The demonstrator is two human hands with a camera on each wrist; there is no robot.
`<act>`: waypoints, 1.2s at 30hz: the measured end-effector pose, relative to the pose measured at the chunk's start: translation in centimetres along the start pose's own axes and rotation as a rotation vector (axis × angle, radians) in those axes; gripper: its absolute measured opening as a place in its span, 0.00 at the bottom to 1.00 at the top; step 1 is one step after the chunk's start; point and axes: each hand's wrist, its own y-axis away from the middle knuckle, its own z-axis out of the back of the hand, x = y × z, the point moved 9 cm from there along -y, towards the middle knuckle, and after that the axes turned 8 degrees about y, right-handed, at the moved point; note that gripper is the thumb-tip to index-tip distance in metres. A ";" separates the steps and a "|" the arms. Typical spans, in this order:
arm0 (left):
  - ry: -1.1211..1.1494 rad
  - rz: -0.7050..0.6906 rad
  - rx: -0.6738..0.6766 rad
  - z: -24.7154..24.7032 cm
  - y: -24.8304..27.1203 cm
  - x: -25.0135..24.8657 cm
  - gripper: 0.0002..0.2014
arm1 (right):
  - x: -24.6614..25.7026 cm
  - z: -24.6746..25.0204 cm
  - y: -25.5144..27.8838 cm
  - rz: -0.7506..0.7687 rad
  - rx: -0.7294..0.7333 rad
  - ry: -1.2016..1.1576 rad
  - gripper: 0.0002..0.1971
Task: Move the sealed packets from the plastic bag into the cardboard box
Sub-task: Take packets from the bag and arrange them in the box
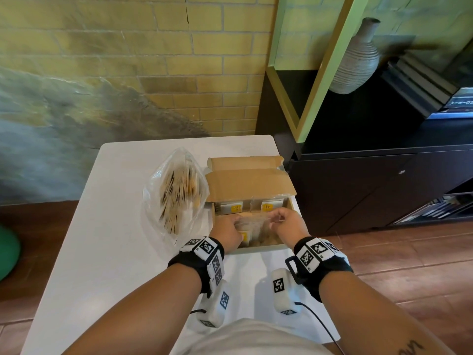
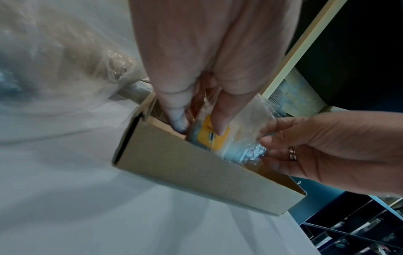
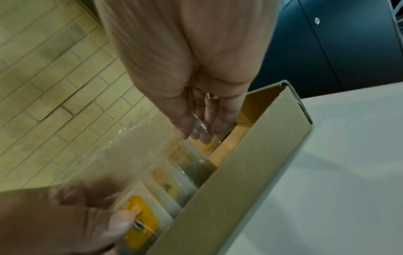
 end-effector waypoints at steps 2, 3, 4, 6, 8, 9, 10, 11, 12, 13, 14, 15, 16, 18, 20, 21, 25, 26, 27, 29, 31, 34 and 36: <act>0.003 0.009 -0.013 0.1 0.0 0.0 0.24 | -0.1 0.5 0.1 0.008 -0.016 0.002 0.12; 0.001 0.007 -0.015 0.1 0.0 0.0 0.24 | 0.0 0.6 0.1 0.010 -0.017 0.015 0.13; 0.001 0.003 -0.016 0.0 -0.1 0.0 0.24 | 0.0 0.6 0.1 0.012 -0.012 0.030 0.14; 0.005 0.000 -0.019 0.0 -0.1 -0.1 0.23 | 0.2 0.3 0.2 0.020 0.019 0.048 0.13; -0.005 -0.007 -0.022 0.0 -0.2 -0.2 0.21 | 0.6 -0.1 0.5 0.044 0.058 0.097 0.10; -0.008 -0.007 -0.021 0.0 -0.2 -0.2 0.21 | 0.7 -0.3 0.6 0.054 0.075 0.130 0.11; -0.012 -0.005 -0.017 0.0 -0.2 -0.2 0.21 | 0.7 -0.4 0.7 0.061 0.082 0.155 0.12; -0.019 -0.006 -0.016 0.0 -0.2 -0.2 0.20 | 0.6 -0.4 0.7 0.058 0.081 0.167 0.11; -0.027 -0.008 -0.016 0.0 -0.2 -0.3 0.19 | 0.5 -0.3 0.6 0.046 0.074 0.158 0.09; -0.033 -0.014 -0.017 0.1 -0.1 -0.4 0.18 | 0.4 -0.2 0.5 0.033 0.063 0.136 0.07; -0.036 -0.017 -0.018 0.1 -0.1 -0.4 0.18 | 0.4 -0.1 0.5 0.030 0.052 0.117 0.05; -0.039 -0.017 -0.020 0.2 0.0 -0.5 0.19 | 0.4 0.0 0.4 0.032 0.040 0.110 0.05; -0.042 -0.015 -0.024 0.2 0.0 -0.5 0.20 | 0.5 0.1 0.4 0.037 0.028 0.107 0.05; -0.043 -0.012 -0.025 0.2 0.0 -0.5 0.20 | 0.7 0.5 0.3 0.042 -0.001 0.086 0.02; -0.054 -0.022 -0.026 0.3 0.0 -0.6 0.17 | 0.7 0.9 0.3 0.037 -0.028 0.046 0.05; -0.060 -0.031 -0.031 0.5 0.0 -0.7 0.15 | 0.6 1.1 0.2 0.029 -0.039 0.028 0.05; -0.040 -0.055 -0.040 0.8 0.2 -1.2 0.12 | 0.3 1.3 0.0 0.014 -0.044 0.006 0.04; -0.035 -0.053 -0.038 0.9 0.3 -1.3 0.12 | 0.1 1.1 -0.1 0.012 -0.027 0.010 0.05; -0.034 -0.056 -0.033 0.9 0.4 -1.5 0.12 | 0.0 0.9 -0.2 0.009 -0.006 0.027 0.06; -0.042 -0.060 -0.025 0.8 0.5 -1.9 0.11 | -0.1 0.4 -0.1 0.006 0.035 0.086 0.08; -0.042 -0.055 -0.022 0.8 0.6 -2.0 0.11 | -0.1 0.4 0.0 -0.004 0.041 0.106 0.10; -0.012 -0.053 -0.037 1.2 0.6 -2.1 0.07 | 0.2 1.5 -0.1 0.003 -0.012 0.065 0.09; 0.010 -0.042 -0.058 1.8 0.7 -2.1 0.08 | 0.3 2.3 -0.2 0.016 -0.040 0.043 0.05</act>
